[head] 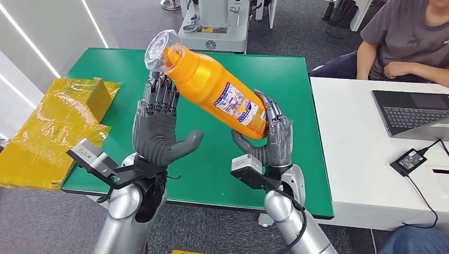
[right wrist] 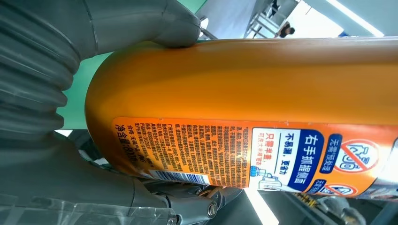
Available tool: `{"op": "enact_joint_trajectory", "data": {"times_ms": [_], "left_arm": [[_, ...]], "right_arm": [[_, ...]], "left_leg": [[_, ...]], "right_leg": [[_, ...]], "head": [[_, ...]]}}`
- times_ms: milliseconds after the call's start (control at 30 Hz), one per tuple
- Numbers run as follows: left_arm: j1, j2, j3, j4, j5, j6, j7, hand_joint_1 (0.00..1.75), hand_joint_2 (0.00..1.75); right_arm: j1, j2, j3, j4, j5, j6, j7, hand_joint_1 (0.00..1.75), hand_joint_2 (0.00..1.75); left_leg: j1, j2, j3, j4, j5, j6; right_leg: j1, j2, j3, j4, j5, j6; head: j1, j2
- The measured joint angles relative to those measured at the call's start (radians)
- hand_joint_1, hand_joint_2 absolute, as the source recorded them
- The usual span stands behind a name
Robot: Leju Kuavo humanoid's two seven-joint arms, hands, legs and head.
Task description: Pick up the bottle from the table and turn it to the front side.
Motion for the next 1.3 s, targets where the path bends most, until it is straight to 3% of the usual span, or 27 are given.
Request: {"op": "enact_joint_trajectory", "data": {"times_ms": [567, 1200, 1233, 1300], "left_arm": [[-0.012, 0.008, 0.000, 0.016, 0.001, 0.010, 0.001, 0.00, 1.75], [-0.012, 0.008, 0.000, 0.029, -0.037, 0.018, 0.010, 0.00, 1.75], [-0.012, 0.008, 0.000, 0.032, -0.039, 0.020, 0.010, 0.06, 1.75], [-0.012, 0.008, 0.000, 0.037, -0.043, 0.022, 0.009, 0.92, 1.75]], "right_arm": [[-0.051, 0.000, 0.056, 0.089, 0.025, 0.077, -0.028, 1.75, 1.75], [-0.048, -0.001, 0.058, 0.109, 0.104, 0.219, 0.022, 1.75, 1.75], [-0.048, -0.001, 0.057, 0.110, 0.107, 0.222, 0.023, 1.75, 1.75], [-0.048, -0.001, 0.055, 0.112, 0.111, 0.225, 0.024, 1.75, 1.75]], "left_leg": [[0.000, 0.000, 0.000, 0.000, 0.000, 0.000], [0.000, 0.000, 0.000, 0.000, 0.000, 0.000], [0.000, 0.000, 0.000, 0.000, 0.000, 0.000], [0.000, 0.000, 0.000, 0.000, 0.000, 0.000]], "right_leg": [[0.000, 0.000, 0.000, 0.000, 0.000, 0.000], [0.000, 0.000, 0.000, 0.000, 0.000, 0.000], [0.000, 0.000, 0.000, 0.000, 0.000, 0.000], [0.000, 0.000, 0.000, 0.000, 0.000, 0.000]], "head": [[0.000, 0.000], [0.000, 0.000], [0.000, 0.000], [0.000, 0.000]]}}
